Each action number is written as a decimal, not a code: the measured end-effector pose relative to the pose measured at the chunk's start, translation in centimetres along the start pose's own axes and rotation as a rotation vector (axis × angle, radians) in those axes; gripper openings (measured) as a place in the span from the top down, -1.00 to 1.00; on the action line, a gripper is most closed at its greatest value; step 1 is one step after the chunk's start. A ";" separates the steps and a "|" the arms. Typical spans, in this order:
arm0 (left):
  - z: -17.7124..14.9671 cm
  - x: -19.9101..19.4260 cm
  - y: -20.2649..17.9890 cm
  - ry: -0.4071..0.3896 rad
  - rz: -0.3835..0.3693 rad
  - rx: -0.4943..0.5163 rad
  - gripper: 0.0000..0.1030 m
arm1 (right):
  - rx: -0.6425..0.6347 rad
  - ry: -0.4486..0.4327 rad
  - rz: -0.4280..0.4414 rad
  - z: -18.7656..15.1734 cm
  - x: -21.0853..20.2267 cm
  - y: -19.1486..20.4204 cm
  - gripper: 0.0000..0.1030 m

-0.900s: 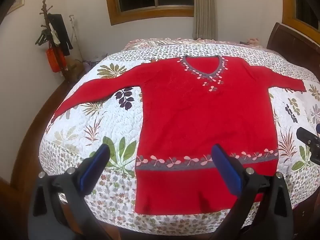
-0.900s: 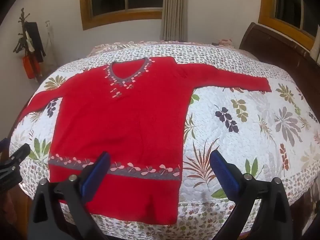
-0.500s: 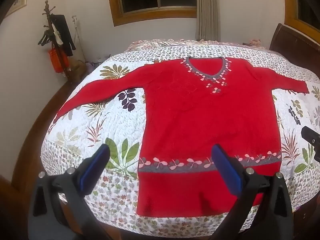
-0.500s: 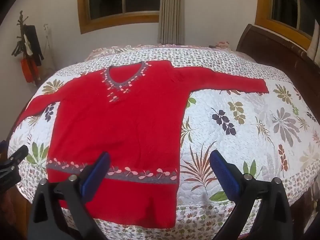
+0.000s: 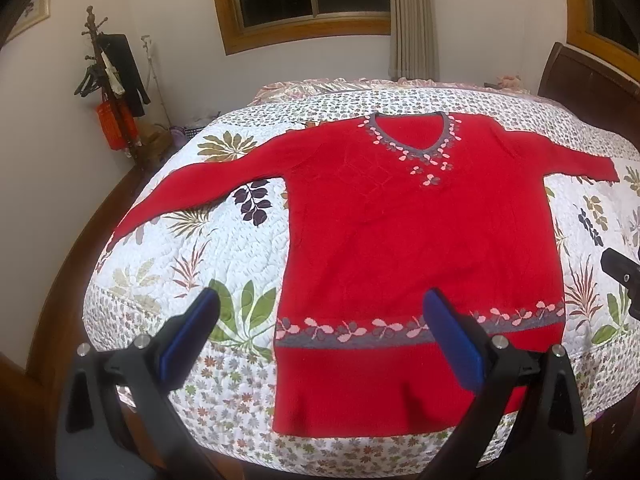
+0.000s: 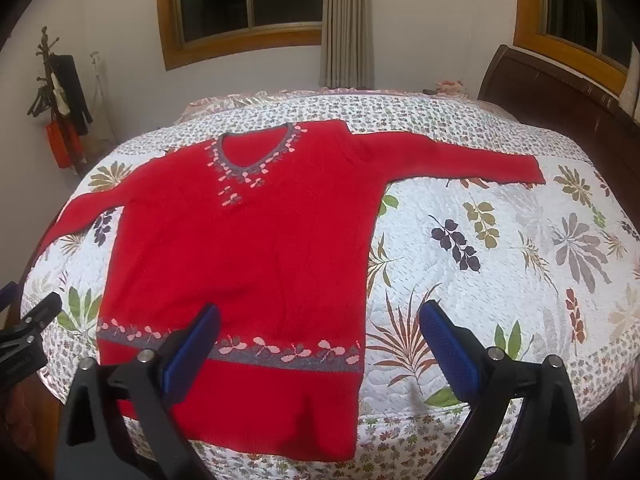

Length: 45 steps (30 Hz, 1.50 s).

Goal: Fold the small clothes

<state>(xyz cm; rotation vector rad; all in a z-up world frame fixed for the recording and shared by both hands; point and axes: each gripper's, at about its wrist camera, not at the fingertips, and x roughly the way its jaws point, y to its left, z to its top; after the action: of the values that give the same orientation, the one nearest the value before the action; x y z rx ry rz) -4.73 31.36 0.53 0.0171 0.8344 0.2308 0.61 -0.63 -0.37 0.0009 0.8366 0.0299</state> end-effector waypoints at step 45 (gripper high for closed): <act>-0.2 0.7 0.0 0.007 0.018 0.012 -0.95 | 0.004 0.016 0.010 -0.2 0.8 -0.1 -0.93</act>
<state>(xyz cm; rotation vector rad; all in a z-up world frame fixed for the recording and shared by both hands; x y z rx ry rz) -4.46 31.50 -0.09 0.0352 0.8429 0.2433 1.01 -0.69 -1.14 0.0088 0.8530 0.0373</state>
